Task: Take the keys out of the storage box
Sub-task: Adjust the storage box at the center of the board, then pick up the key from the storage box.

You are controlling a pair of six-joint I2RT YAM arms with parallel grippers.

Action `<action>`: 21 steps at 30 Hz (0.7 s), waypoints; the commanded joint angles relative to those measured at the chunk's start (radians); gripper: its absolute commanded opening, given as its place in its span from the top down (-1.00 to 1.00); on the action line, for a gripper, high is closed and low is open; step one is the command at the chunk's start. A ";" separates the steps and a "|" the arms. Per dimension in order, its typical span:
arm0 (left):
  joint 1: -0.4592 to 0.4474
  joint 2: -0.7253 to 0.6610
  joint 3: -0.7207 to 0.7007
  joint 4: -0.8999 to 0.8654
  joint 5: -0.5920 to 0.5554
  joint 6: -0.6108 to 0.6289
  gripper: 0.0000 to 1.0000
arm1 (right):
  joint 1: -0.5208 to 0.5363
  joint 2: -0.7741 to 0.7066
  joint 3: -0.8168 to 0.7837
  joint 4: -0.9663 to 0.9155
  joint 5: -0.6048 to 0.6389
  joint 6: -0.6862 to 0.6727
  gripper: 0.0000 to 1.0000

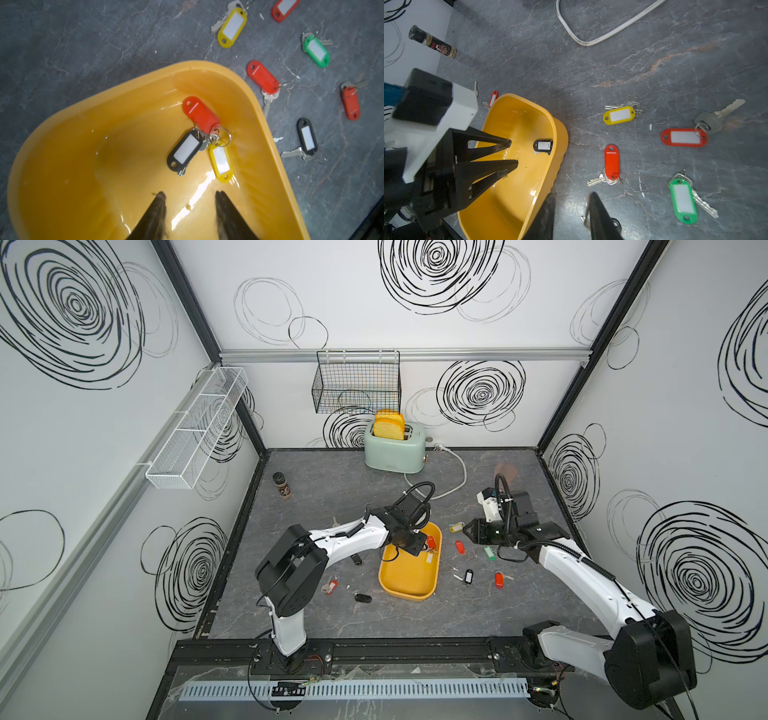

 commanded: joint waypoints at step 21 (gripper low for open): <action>-0.018 0.202 0.172 0.028 -0.032 0.017 0.29 | -0.053 -0.025 -0.020 -0.009 -0.022 -0.007 0.37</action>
